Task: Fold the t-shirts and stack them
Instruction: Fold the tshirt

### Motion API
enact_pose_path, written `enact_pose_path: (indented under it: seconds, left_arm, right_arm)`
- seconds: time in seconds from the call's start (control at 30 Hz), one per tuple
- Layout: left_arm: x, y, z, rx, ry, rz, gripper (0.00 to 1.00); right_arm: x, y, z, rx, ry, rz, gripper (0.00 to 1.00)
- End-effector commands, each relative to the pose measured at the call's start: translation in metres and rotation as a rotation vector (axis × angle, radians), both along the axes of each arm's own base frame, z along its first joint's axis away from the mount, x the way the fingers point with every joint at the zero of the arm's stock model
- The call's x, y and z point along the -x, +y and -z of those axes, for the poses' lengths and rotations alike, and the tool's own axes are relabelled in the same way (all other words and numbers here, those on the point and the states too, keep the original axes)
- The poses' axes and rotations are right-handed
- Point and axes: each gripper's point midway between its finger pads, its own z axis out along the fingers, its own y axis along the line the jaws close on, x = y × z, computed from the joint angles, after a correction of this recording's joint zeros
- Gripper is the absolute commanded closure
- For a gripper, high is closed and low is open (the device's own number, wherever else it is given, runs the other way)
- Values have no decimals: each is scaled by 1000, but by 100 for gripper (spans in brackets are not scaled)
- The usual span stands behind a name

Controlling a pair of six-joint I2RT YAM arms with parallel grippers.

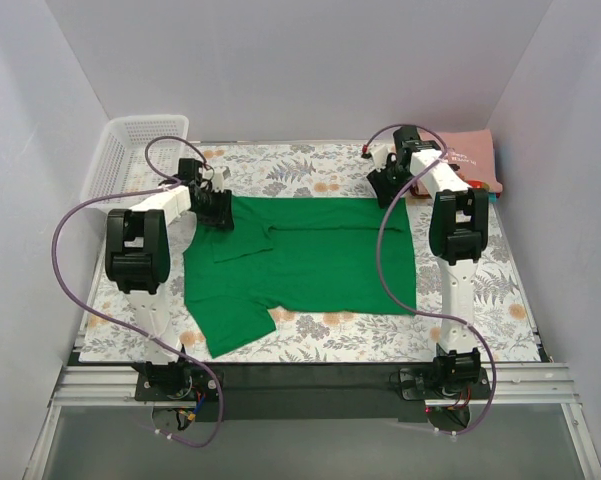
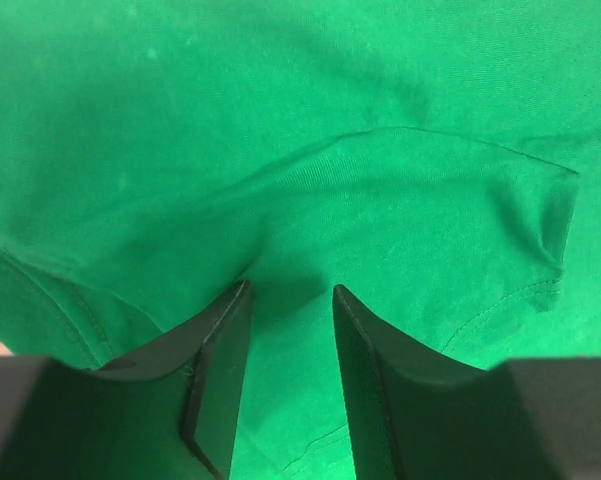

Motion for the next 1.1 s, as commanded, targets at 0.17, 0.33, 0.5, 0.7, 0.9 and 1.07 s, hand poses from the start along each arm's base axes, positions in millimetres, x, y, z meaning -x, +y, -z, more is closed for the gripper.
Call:
enact_pose_path:
  seconds: [0.17, 0.33, 0.5, 0.7, 0.9, 1.07]
  left_arm:
    - [-38, 2, -72, 71, -112, 12, 49]
    - [-3, -3, -130, 102, -184, 89, 32]
    - [55, 24, -140, 75, -188, 207, 32]
    - [115, 44, -120, 84, -131, 375, 42]
    - [153, 47, -102, 12, -182, 493, 44]
    - [168, 48, -90, -22, -204, 530, 44]
  right_arm:
    - [-54, 16, -77, -36, -241, 12, 27]
    - [-7, 28, -152, -79, -322, -65, 19]
    - [116, 46, -136, -55, -177, -215, 28]
    - [254, 41, -71, 67, 27, -366, 43]
    - [294, 8, -48, 178, 54, -413, 44]
    - [303, -1, -35, 210, 72, -406, 44]
